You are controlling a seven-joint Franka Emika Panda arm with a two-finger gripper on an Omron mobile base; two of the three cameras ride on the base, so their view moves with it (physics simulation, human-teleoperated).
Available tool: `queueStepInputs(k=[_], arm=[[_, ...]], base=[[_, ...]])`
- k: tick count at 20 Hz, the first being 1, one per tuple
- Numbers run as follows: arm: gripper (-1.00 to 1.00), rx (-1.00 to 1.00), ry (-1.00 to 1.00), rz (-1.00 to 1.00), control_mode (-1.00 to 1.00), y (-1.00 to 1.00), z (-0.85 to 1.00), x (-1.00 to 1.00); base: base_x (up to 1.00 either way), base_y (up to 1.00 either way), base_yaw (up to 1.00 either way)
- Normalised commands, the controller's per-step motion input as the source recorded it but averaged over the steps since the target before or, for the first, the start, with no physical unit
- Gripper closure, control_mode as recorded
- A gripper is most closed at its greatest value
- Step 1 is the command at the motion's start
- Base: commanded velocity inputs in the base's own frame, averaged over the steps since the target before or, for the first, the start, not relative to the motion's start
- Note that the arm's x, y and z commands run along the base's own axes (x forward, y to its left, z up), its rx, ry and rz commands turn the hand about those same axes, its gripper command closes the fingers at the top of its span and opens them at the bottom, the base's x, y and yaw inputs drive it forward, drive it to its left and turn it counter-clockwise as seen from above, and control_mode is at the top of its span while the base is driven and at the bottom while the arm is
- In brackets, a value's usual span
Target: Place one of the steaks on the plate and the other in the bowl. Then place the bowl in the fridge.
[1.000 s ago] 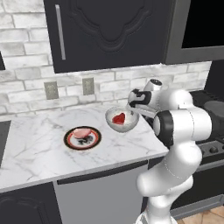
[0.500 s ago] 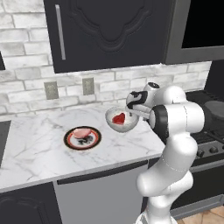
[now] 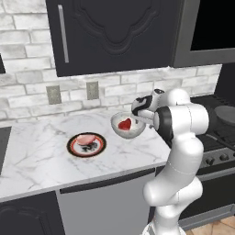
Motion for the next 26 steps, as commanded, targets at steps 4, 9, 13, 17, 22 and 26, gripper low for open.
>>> queueStepInputs(k=[4, 9, 13, 17, 22, 26], arm=[[1.0, 0.0, 0.0, 0.0, -1.0, 0.0, -0.04, 0.0], [1.0, 0.0, 0.0, 0.0, -1.0, 0.0, -0.04, 0.0], [1.0, 0.0, 0.0, 0.02, -1.0, 0.01, -0.04, 0.0], [1.0, 0.0, 0.0, 0.0, -1.0, 0.0, 0.0, -0.03], [1.0, 0.02, -0.13, -0.05, -1.0, 0.11, 0.06, -0.77], [1.0, 0.11, -0.11, -0.2, -1.0, 0.0, 0.31, -0.67]], base=[[0.0, 0.0, 0.0], [0.0, 0.0, 0.0], [0.0, 0.0, 0.0], [0.0, 0.0, 0.0], [0.0, 0.0, 0.0], [0.0, 0.0, 0.0]])
